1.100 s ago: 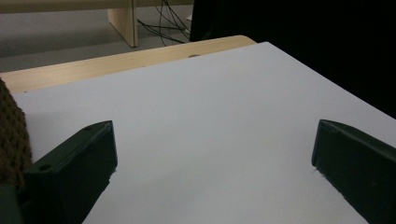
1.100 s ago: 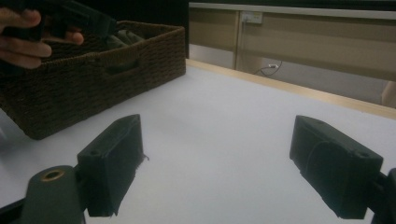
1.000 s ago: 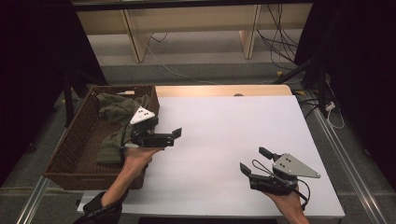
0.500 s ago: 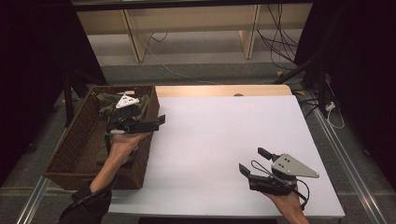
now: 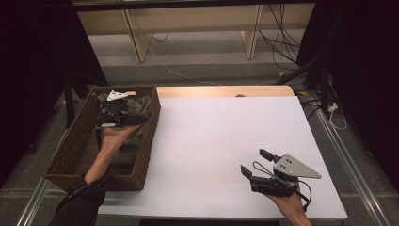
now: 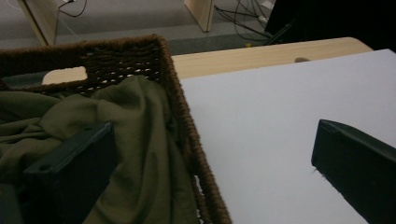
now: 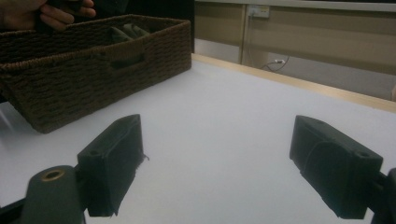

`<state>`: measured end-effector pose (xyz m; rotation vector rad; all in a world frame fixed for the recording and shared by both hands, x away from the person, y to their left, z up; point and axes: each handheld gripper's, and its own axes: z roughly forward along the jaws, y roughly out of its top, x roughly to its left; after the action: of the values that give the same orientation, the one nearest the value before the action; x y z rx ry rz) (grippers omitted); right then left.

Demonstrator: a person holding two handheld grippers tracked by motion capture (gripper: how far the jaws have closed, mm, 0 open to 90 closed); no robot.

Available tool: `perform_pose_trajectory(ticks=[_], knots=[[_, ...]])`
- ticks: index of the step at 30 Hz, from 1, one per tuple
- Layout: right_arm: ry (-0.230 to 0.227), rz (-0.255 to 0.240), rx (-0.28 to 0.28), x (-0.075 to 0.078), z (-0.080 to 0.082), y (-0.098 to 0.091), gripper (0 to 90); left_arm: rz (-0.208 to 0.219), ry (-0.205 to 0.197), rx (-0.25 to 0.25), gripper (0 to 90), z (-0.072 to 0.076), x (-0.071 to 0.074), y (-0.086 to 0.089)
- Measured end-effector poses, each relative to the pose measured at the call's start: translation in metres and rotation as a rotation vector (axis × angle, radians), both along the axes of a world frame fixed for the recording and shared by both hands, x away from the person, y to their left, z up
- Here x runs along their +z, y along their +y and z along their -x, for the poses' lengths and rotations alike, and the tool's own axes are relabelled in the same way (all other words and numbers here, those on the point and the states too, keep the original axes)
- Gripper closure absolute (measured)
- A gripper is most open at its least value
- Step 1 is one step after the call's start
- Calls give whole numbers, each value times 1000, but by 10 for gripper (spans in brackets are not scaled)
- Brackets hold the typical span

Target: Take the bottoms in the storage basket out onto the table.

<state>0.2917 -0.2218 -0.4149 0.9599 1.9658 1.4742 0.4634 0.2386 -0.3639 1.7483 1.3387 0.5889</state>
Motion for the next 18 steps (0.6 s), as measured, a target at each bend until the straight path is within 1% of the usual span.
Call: perform_pose_trajectory(ticks=[5,7,12,15,18], knots=[[0,6,3,0,0,0,184,-32,45,35,0,-12,-6,10],[-1,4,2,0,0,0,185,-38,74,51,0,-17,-10,16],[0,9,6,0,0,0,187,-74,132,62,0,-27,-18,24],[6,17,5,0,-1,1,187,-71,180,67,0,-34,-25,30],[6,14,9,0,-1,1,187,-72,218,62,4,-39,-32,33]])
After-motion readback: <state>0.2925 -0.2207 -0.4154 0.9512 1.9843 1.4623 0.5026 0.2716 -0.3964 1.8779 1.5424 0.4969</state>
